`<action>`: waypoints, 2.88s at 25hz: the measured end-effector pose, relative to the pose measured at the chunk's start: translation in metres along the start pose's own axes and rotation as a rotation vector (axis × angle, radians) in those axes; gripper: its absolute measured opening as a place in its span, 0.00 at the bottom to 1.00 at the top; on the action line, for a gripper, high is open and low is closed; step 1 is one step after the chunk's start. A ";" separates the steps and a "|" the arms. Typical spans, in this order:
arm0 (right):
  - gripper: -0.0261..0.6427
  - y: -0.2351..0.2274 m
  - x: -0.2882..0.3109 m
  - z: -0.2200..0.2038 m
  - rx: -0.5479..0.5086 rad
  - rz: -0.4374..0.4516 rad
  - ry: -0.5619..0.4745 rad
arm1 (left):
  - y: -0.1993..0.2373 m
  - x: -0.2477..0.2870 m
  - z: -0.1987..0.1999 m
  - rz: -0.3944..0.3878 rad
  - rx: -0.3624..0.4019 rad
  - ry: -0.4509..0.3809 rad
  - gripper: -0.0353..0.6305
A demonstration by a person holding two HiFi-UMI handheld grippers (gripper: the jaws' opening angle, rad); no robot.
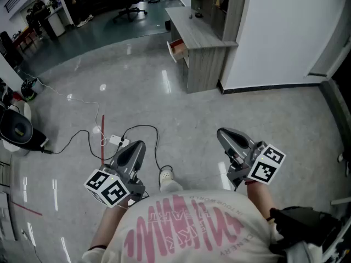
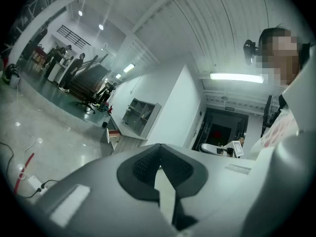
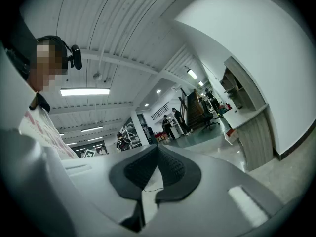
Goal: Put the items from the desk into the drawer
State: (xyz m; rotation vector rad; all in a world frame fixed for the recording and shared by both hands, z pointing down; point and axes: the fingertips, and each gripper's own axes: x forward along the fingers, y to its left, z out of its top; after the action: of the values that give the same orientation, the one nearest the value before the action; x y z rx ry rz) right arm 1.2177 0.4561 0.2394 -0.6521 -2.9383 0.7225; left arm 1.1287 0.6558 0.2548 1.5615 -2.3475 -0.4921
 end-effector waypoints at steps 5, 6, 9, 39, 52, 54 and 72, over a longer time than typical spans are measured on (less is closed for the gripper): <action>0.05 0.000 0.002 0.002 -0.021 0.003 0.005 | 0.005 0.002 -0.005 -0.001 -0.001 -0.006 0.08; 0.05 0.000 0.002 0.003 -0.016 0.011 0.001 | 0.007 0.002 -0.006 -0.002 -0.003 -0.012 0.08; 0.05 0.005 0.000 0.009 0.022 0.045 -0.030 | 0.007 0.000 -0.004 0.007 0.003 -0.015 0.08; 0.05 -0.184 0.279 0.079 0.065 -0.136 0.003 | 0.271 0.196 0.127 -0.093 0.053 0.064 0.08; 0.05 -0.243 0.380 0.087 0.138 -0.175 0.033 | 0.361 0.249 0.176 -0.087 0.038 0.024 0.08; 0.05 -0.247 0.391 0.082 0.149 -0.170 0.046 | 0.375 0.251 0.182 -0.067 0.039 0.005 0.08; 0.05 -0.288 0.445 0.059 0.228 -0.162 0.139 | 0.418 0.262 0.184 -0.010 -0.033 0.013 0.08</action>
State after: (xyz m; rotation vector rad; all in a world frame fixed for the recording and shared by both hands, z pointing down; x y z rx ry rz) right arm 0.6920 0.3817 0.2931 -0.4210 -2.6892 0.9348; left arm 0.6073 0.5861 0.2786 1.5582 -2.3117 -0.5189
